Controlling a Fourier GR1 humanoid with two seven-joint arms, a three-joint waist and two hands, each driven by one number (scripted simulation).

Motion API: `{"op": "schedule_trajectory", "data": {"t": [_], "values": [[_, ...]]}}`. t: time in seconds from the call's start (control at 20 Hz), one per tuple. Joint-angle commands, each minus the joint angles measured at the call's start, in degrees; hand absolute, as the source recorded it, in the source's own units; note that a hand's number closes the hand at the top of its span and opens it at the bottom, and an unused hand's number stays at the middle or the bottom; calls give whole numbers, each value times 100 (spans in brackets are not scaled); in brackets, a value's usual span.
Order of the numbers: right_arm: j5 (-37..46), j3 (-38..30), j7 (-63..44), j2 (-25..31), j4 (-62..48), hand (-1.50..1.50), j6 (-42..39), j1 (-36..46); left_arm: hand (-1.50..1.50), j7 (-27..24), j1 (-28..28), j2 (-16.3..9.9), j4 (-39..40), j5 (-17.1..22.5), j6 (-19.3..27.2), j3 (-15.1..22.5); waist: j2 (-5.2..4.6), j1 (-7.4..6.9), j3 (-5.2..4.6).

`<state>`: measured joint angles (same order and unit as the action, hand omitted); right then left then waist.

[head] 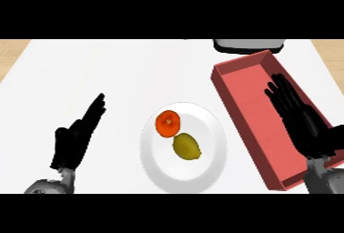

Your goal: Pick the lemon from the plate and place it in the cardboard box

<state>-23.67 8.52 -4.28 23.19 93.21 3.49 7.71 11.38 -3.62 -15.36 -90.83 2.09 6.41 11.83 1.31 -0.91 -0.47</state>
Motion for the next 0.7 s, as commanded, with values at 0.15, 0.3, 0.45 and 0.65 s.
{"op": "schedule_trajectory", "data": {"t": [0.15, 0.3, 0.45, 0.65], "values": [[-147, -543, 687, -165, -1502, 150, -648, 973, 0, -425, -50, 172, -213, 386, 283, -829, -157, -46, 52], [1743, 121, 582, 1585, -1139, 150, -848, 1176, 0, -179, -237, 361, -264, 566, 324, -767, -138, -278, -92], [1769, 131, 1438, -39, -2950, -150, -47, 1512, 0, 116, -421, 615, -487, 699, 586, -860, -186, -145, 58], [2116, 188, 2821, 71, -3204, -150, -421, 1769, 0, 193, -514, 458, -378, 906, 377, -1079, -166, -60, 56]]}}
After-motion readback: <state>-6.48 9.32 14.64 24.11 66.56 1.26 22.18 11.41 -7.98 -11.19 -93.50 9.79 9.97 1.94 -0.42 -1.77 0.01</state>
